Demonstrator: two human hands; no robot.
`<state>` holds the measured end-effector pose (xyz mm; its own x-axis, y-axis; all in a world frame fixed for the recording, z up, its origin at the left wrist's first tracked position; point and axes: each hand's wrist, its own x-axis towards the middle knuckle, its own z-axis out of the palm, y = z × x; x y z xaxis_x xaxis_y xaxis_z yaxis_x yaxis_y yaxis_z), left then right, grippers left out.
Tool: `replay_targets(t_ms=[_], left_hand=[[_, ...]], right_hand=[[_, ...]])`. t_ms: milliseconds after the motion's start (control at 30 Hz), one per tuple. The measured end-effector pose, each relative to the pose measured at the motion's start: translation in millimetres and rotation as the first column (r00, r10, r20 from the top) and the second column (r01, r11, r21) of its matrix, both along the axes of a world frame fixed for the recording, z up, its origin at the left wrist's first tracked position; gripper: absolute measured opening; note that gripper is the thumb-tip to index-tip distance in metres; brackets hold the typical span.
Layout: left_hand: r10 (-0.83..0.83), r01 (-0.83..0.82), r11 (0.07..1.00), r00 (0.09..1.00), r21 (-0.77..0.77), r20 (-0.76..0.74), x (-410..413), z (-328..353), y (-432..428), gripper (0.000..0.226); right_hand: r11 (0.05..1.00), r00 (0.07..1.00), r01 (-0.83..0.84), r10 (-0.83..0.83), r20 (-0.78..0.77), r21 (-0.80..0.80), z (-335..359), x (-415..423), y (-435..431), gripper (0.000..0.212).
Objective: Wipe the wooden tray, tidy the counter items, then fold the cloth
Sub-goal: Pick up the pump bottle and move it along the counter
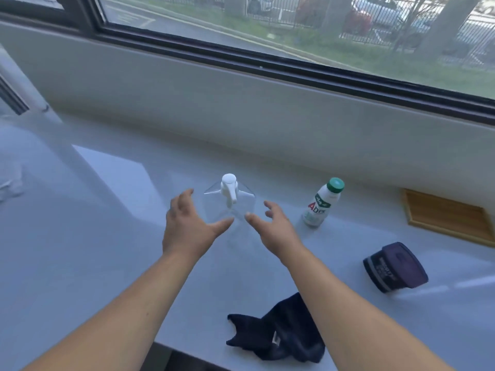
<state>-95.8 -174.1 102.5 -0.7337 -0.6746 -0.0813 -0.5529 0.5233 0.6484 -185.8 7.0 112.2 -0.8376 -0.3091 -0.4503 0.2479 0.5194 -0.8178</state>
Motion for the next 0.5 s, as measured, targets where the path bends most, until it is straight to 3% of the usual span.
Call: replay_targets(t_ms=[100,267,500], left_hand=[[-0.123,0.121,0.992,0.989,0.027,0.084,-20,-9,-9,0.141],[-0.215,0.209,0.976,0.97,0.062,0.115,-37,-31,-12,0.137],[-0.105,0.105,0.994,0.994,-0.014,0.032,-24,-20,-2,0.126]], right_hand=[[0.984,0.97,0.157,-0.137,0.202,-0.088,-18,-5,-16,0.081],[0.903,0.823,0.391,-0.255,0.508,-0.18,-47,-4,-19,0.059],[0.847,0.705,0.463,-0.172,0.688,-0.262,-66,-3,-21,0.082]])
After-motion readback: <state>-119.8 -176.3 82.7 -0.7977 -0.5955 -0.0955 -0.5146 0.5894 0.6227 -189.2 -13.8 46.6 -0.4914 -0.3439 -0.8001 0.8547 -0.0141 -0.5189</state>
